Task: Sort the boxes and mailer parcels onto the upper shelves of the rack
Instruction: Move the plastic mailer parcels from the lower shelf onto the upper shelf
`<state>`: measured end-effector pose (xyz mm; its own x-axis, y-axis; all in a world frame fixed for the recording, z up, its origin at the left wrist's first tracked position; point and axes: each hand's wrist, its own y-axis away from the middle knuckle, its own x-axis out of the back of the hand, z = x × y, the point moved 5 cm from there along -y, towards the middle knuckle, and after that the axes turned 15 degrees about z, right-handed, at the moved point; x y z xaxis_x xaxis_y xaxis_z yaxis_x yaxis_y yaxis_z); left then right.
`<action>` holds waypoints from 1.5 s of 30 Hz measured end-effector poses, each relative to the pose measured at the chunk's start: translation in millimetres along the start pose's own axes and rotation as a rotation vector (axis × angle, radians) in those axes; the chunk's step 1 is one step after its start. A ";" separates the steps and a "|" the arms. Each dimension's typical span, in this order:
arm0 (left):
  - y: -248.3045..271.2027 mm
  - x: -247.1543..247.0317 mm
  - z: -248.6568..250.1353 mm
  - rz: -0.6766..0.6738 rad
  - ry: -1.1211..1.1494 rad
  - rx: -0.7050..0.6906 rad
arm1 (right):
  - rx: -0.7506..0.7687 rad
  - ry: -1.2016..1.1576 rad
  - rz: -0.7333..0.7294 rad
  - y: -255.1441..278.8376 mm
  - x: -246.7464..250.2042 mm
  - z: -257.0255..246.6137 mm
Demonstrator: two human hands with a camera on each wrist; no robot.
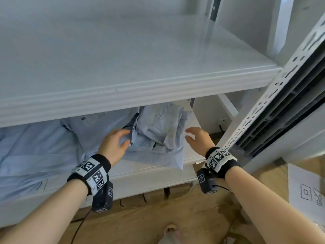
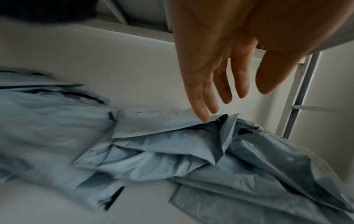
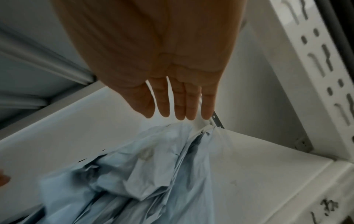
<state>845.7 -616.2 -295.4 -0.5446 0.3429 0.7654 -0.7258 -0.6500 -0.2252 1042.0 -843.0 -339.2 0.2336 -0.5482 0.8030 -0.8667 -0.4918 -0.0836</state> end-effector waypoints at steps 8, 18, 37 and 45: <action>-47.8 -55.5 27.0 -0.030 -0.024 -0.005 | -0.073 -0.068 -0.124 -44.3 -47.6 28.5; -53.0 -72.2 24.1 0.022 -0.036 0.081 | -0.085 -0.156 -0.032 -40.8 -65.7 29.0; -43.4 -147.4 17.4 -0.386 0.448 0.898 | -0.307 -0.641 -0.150 -0.1 -37.3 81.0; -37.3 -137.4 23.7 -0.442 0.661 0.907 | -0.446 -0.847 -0.102 -4.5 -28.7 78.3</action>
<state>957.5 -655.1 -377.9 -0.6258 0.7648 0.1530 -0.4889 -0.5376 0.6870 1073.8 -878.0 -408.1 0.4060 -0.9097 0.0870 -0.8718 -0.3570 0.3355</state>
